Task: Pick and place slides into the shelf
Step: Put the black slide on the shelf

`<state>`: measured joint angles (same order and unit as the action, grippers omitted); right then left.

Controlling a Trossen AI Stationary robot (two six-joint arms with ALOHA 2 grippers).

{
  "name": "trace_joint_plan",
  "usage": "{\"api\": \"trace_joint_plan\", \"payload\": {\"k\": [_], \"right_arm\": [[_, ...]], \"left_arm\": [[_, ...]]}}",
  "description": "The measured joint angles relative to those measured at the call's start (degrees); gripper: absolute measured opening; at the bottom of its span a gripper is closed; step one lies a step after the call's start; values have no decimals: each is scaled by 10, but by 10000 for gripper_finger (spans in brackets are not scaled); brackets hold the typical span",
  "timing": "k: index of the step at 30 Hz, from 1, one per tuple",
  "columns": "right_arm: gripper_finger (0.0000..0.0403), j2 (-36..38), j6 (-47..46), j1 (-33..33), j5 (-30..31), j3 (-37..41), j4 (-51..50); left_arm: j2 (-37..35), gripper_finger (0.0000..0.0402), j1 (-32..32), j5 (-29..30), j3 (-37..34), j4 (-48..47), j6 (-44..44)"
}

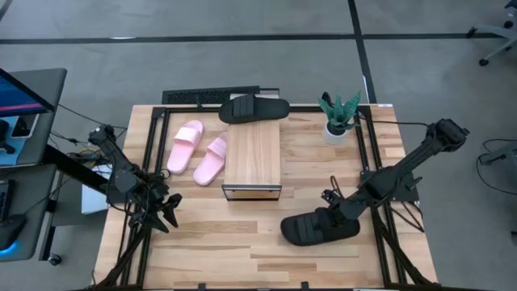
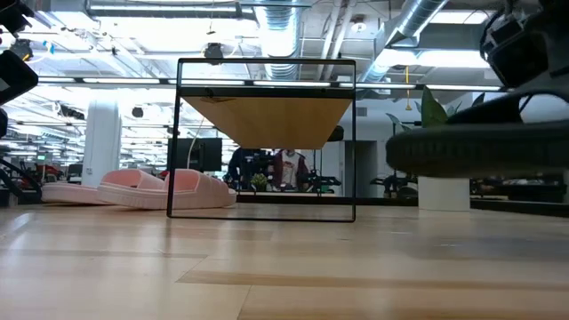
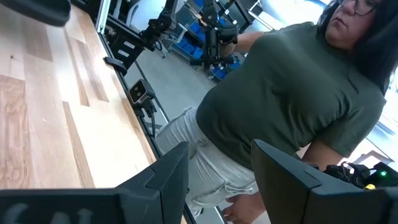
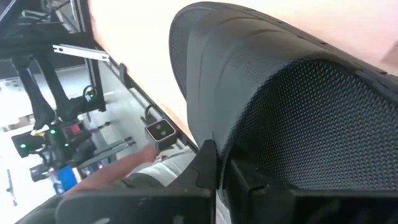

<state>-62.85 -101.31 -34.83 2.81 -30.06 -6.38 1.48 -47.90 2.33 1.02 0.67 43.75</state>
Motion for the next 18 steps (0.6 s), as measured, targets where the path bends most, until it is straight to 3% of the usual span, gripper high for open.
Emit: {"api": "trace_joint_plan", "payload": {"k": [18], "right_arm": [[1, 106, 164, 112, -13, -183, -334]], "left_arm": [[0, 162, 0, 0, 0, 0, 0]]}}
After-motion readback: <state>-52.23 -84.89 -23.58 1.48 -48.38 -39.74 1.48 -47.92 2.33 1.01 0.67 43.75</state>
